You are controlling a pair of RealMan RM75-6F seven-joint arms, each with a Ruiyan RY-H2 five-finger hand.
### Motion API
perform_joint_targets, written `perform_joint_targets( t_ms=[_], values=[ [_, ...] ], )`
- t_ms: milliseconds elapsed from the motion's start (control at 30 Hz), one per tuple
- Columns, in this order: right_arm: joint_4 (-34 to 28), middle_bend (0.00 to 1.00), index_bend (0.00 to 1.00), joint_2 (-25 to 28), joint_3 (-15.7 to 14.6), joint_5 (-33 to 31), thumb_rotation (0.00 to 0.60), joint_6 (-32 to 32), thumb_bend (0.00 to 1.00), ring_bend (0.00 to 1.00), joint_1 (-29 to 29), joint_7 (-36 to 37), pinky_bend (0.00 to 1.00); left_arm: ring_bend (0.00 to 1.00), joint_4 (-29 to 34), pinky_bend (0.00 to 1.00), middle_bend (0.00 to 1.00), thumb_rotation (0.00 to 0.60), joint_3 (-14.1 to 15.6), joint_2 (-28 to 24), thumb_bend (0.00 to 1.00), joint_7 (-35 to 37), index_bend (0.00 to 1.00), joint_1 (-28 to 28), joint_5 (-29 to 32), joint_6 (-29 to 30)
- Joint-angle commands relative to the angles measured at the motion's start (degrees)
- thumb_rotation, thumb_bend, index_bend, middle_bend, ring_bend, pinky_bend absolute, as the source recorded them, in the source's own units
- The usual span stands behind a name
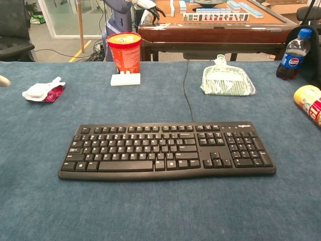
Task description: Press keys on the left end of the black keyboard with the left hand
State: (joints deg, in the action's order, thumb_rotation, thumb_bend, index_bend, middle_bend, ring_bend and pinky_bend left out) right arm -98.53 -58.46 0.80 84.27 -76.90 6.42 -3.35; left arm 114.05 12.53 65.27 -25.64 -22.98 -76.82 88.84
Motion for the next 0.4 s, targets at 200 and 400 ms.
perform_joint_targets(
  t_ms=[200, 400],
  values=[
    [0.6, 0.30, 0.17, -0.5, 0.2, -1.5, 0.600, 0.6, 0.00, 0.21, 0.1, -0.7, 0.38, 0.36, -7.2, 0.55, 0.33, 0.600, -0.8, 0.0, 0.39, 7.1, 0.15, 6.4, -3.2, 3.6],
    [0.5, 0.30, 0.17, -0.9, 0.0, -1.7, 0.600, 0.6, 0.00, 0.21, -0.1, -1.6, 0.38, 0.36, -10.4, 0.55, 0.33, 0.600, -1.6, 0.1, 0.39, 9.9, 0.16, 7.9, -4.8, 1.5]
  ],
)
